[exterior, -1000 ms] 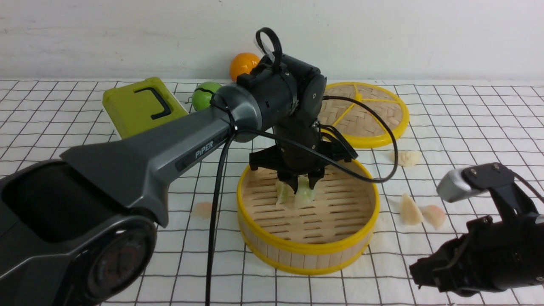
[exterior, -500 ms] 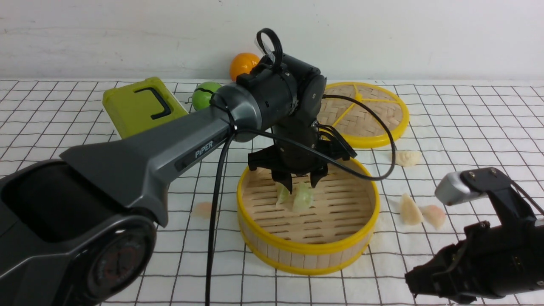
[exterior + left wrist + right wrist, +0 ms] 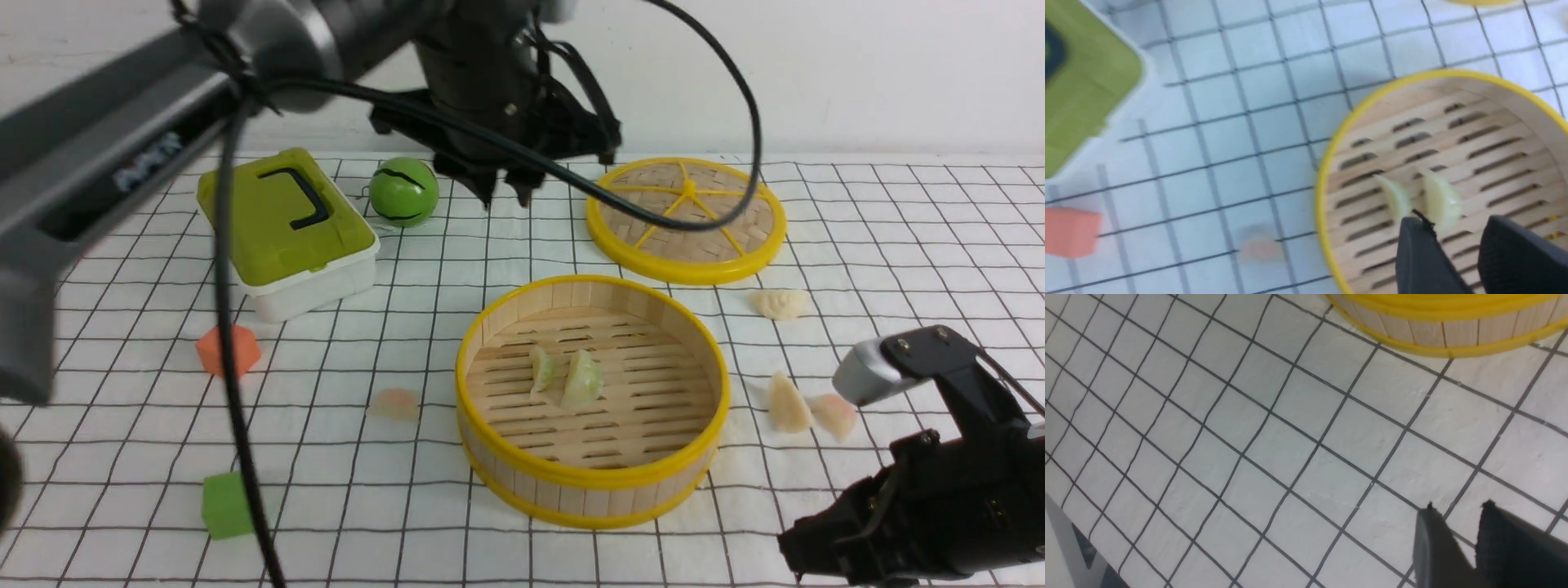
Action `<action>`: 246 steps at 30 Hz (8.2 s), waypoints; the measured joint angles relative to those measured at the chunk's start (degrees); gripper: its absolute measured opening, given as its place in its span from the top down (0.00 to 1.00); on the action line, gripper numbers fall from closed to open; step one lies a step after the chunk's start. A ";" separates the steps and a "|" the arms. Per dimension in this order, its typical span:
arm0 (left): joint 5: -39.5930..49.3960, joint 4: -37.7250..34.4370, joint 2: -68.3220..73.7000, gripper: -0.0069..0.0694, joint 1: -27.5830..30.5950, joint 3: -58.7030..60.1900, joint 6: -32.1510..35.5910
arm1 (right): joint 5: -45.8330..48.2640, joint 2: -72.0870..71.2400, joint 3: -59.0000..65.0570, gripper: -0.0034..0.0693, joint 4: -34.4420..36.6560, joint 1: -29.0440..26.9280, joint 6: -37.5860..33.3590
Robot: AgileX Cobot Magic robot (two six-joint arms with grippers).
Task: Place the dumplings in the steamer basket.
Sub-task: Use the left arm to grab a dumpling, then use the left arm to put the dumpling into the steamer, then use the right arm to grab a dumpling
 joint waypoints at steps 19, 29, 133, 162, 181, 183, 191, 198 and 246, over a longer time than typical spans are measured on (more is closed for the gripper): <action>-22.63 -15.58 1.27 0.53 16.58 32.46 -10.93 | -1.14 0.00 0.00 0.69 -0.32 0.00 -0.04; -24.01 -13.69 4.70 0.38 14.89 32.57 -16.99 | -0.01 0.00 -2.78 0.68 -15.49 0.00 16.93; -19.74 -13.69 17.16 0.64 -5.43 5.98 -9.77 | -1.26 0.00 -2.92 0.62 -16.64 0.00 18.28; -14.61 -11.17 17.66 0.46 -5.43 -0.42 -6.67 | -0.21 0.00 -2.92 0.62 -16.45 0.00 18.28; -8.28 -3.43 -17.59 0.93 -5.43 -7.81 7.80 | -7.32 0.00 -2.92 0.62 -15.77 0.00 18.04; -8.53 0.02 -24.89 0.93 -5.43 -1.90 7.65 | -6.66 0.12 -3.80 0.62 -15.71 0.00 18.65; -16.69 13.49 -44.73 0.93 -5.43 30.31 -4.54 | 0.33 5.04 -17.38 0.62 -22.34 -4.17 24.29; -20.53 21.97 -52.88 0.93 -5.43 61.39 -18.53 | 0.16 16.12 -29.67 0.54 -27.84 -9.47 27.77; -7.50 36.56 -70.38 0.93 -5.43 80.26 -19.07 | 12.76 48.59 -49.28 0.61 -38.55 -3.98 38.42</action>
